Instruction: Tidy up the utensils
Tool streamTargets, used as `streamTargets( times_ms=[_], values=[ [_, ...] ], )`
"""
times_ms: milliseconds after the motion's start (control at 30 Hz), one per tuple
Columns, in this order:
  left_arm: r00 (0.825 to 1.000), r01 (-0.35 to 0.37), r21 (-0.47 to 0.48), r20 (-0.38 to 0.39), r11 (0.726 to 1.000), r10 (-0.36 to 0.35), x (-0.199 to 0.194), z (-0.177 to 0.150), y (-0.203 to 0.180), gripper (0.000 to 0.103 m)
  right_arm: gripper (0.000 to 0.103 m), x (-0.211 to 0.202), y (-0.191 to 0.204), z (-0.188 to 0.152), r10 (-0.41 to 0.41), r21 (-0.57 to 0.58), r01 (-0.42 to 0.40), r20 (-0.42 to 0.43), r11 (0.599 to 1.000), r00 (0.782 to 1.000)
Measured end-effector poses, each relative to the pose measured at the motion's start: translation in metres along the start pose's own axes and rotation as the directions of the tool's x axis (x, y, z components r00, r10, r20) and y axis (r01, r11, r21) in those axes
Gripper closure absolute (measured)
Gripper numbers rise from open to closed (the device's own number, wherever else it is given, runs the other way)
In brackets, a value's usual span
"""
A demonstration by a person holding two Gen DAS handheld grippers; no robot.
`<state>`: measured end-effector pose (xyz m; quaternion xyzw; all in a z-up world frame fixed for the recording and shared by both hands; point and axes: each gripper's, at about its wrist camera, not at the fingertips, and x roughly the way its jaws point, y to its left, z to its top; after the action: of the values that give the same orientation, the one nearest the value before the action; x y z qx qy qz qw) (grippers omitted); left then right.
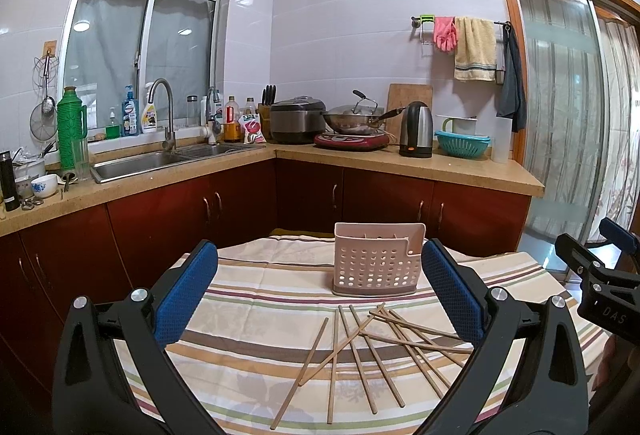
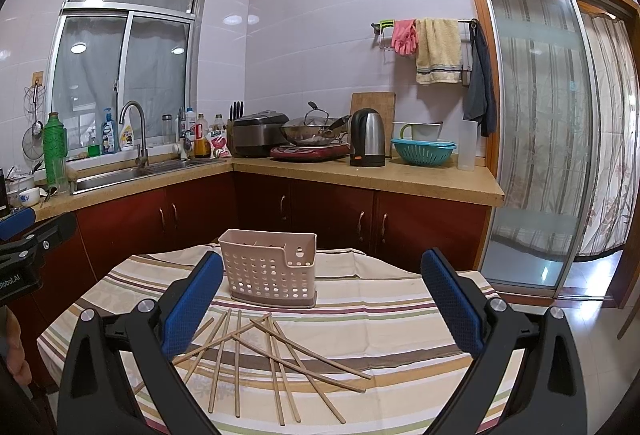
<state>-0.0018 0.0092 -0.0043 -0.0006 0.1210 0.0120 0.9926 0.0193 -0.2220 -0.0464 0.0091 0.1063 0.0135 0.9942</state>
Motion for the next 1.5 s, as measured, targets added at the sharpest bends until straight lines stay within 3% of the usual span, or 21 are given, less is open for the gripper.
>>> streamTargets(
  times_ms=[733,1067,1267,1500],
  values=[
    [1.000,-0.005,0.004,-0.004,1.000,0.005,0.004,-0.007,0.000,0.004,0.006,0.001,0.000,0.000,-0.001,-0.001,0.001,-0.004,1.000,1.000],
    [0.994,-0.045,0.027,-0.098,0.999,0.047,0.046,-0.044,0.017,0.004,0.006,0.034,-0.012,-0.034,0.014,0.014,-0.013,-0.094,1.000,0.995],
    [0.974,-0.017,0.050,-0.225,0.999,0.027,0.083,-0.090,0.025,0.004,0.006,0.065,-0.025,-0.072,0.066,0.040,-0.059,-0.221,0.997,0.973],
    [0.935,0.036,0.096,-0.354,0.995,0.001,0.122,-0.139,0.022,0.008,0.006,0.092,-0.033,-0.115,0.074,0.040,-0.064,-0.328,0.997,0.942]
  ],
)
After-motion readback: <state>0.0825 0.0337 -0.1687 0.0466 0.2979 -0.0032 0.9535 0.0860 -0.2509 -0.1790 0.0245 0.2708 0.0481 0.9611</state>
